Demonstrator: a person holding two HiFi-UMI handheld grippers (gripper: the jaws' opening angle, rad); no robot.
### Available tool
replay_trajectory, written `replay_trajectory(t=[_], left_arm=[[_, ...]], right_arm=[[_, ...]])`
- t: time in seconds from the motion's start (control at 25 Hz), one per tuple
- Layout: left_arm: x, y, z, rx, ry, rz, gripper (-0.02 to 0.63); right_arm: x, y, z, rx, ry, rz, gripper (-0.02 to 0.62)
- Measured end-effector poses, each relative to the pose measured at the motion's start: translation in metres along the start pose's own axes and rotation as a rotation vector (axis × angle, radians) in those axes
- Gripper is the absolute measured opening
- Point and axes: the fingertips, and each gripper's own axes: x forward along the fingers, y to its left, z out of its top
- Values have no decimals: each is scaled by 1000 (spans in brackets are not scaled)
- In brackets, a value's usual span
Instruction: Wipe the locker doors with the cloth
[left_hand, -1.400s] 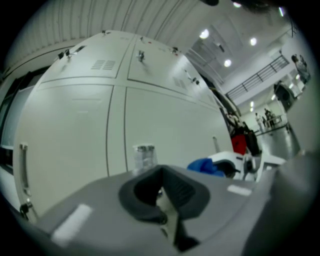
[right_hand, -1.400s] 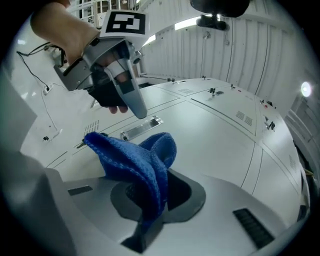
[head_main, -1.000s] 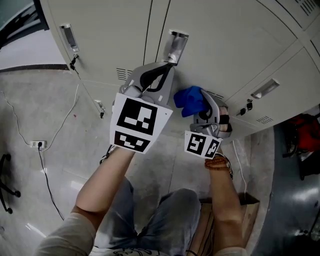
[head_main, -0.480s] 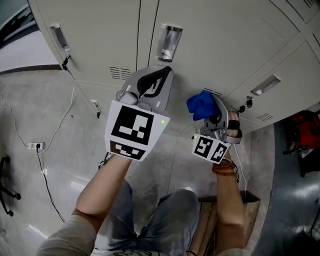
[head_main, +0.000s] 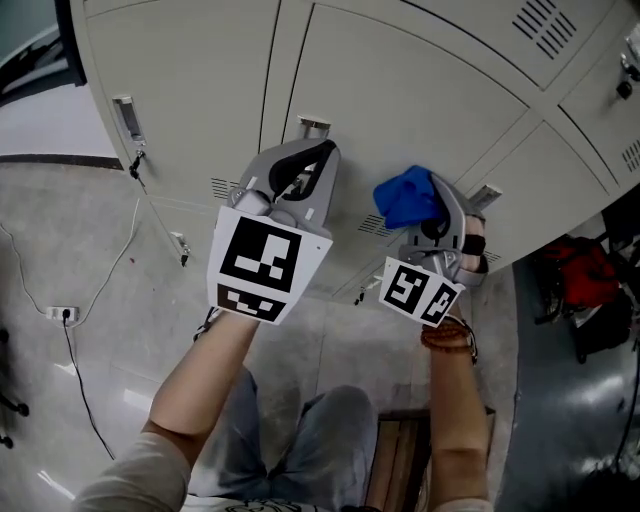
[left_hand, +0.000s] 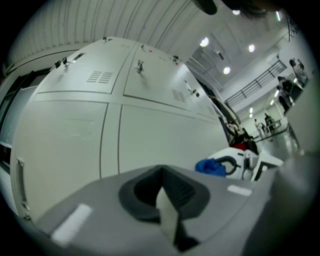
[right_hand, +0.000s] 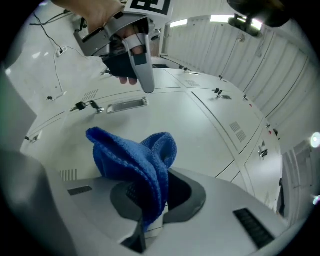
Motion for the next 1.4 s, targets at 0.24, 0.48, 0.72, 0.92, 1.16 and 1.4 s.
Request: replay_trajectory(t=[0.24,0.48,0.72,0.92,1.16,1.4], left_arm=[[1,9,44,30,-39,5,3],[-2,14,65,52,-49,13,3],[-11,21,76,72,-56,29,3],[-14,27,61,68,-34,39,3],[-17,32,22,44,11,46,3],[-25,41,-14,18,52,57,3]], right_arm=[[16,-90,23,2,-31,-130,29],[27,-145,37,29,-55,-217,29],[31,-179,46,68,-69,-304,29],[31,-159,55,99,-94,-313,29],[28,-85,71,91,-154,-249,29],[23,-20,75,132,-163,-168,29]])
